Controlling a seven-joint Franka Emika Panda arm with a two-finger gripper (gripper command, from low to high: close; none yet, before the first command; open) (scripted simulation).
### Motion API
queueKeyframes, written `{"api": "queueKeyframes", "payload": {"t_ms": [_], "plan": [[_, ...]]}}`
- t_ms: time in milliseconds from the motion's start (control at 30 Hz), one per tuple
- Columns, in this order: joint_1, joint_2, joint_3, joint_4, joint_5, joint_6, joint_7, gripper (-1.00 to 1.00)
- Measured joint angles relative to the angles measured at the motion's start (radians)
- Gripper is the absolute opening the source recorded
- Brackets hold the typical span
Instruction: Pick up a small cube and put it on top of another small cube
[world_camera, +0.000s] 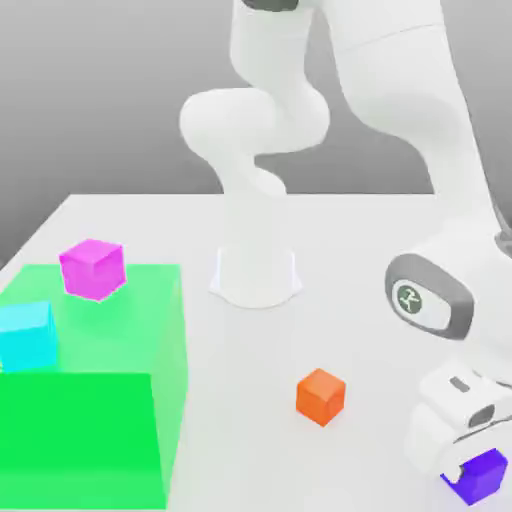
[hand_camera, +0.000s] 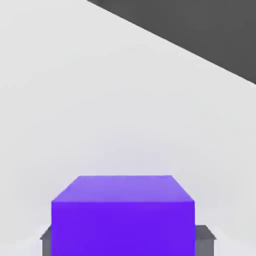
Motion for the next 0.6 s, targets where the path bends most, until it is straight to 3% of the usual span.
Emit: {"api": "queueKeyframes", "payload": {"t_ms": [233, 433, 600], "plan": [[-0.059, -0.159, 0.069, -0.051, 0.079, -0.108, -0.068, -1.00], [-0.131, -0.366, 0.060, -0.255, 0.126, -0.112, -0.226, -1.00], [-0.169, -0.550, 0.024, -0.435, 0.240, -0.100, -0.417, -1.00]]}}
